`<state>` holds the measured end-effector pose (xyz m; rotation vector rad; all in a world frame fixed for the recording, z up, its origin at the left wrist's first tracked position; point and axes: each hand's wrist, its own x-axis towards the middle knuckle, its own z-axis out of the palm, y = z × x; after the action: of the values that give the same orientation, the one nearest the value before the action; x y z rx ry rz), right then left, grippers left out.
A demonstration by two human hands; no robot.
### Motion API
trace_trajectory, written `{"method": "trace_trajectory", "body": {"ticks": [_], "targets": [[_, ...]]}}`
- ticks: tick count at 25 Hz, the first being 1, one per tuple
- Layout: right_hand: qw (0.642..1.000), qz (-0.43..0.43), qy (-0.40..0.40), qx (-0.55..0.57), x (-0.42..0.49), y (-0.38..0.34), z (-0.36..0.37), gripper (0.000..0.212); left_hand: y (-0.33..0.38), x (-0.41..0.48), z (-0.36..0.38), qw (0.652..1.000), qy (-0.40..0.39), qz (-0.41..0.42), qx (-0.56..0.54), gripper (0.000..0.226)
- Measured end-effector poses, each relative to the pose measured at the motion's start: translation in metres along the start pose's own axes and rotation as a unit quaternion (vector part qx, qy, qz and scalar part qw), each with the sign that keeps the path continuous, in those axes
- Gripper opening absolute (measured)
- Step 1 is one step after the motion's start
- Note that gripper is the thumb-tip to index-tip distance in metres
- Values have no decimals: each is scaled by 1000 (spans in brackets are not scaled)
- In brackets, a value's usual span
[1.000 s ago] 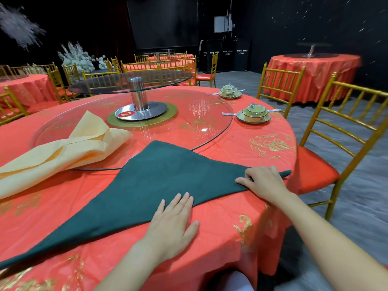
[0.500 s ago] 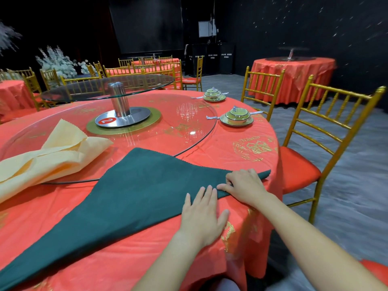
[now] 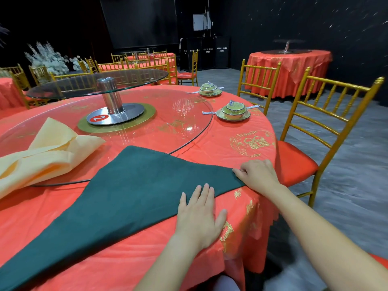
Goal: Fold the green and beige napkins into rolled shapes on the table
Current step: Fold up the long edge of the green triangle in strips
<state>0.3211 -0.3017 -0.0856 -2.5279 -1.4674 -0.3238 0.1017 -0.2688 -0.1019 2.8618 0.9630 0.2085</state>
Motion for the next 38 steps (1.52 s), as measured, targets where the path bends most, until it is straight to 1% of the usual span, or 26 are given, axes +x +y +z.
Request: {"method": "trace_trajectory", "body": {"ticks": [2,3,4,5,6,7,8,9,11,12,14,19,24,27,30,32,35,38], "targets": [[1000,23,-11,-14,0,4,-1,47,0,1,1,1000,0,1,-1,92],[999,32,1,-14,0,4,-2,43,0,1,1,1000,-1,0,-1,91],[999,33,35,-8,-4,1,-2,37,0,1,1,1000,-1,0,0,91],[996,21,87,15,-9,-3,-1,32,0,1,1,1000,-2,-1,1,91],[989,-5,141,49,-18,-11,1,30,0,0,1,1000,-3,-1,2,91],[980,-42,176,86,-30,-21,1,32,0,0,1,1000,-3,-1,3,92],[975,-81,170,122,-44,-32,2,39,1,0,1,1000,-2,-2,2,92],[974,-116,121,152,-57,-41,2,51,1,0,2,1000,1,-2,1,92],[976,-145,-39,158,-78,-48,-1,81,1,0,2,1000,8,-4,-5,90],[975,-151,-82,138,-82,-45,-2,90,1,0,2,1000,9,-3,-6,91],[976,-151,-118,105,-79,-32,-4,92,1,0,1,1000,5,-1,-2,93],[982,-126,-131,50,-76,-1,-5,74,1,0,0,1000,-3,0,3,93],[988,-56,-137,37,-74,20,-6,72,1,0,-1,1000,-7,1,2,93],[991,-29,-131,18,-74,22,-8,81,1,-1,-2,1000,-11,0,2,94],[995,-23,-88,30,-69,8,-15,101,1,0,-1,1000,-14,0,3,95],[994,-55,-78,62,-65,-12,-20,104,1,1,-1,1000,-13,2,6,95],[983,-120,-106,89,-69,-45,-19,108,1,1,-1,1000,-16,3,5,96],[979,-128,-128,94,-75,-55,-11,113,1,1,-2,1000,-24,-1,-3,95]]}}
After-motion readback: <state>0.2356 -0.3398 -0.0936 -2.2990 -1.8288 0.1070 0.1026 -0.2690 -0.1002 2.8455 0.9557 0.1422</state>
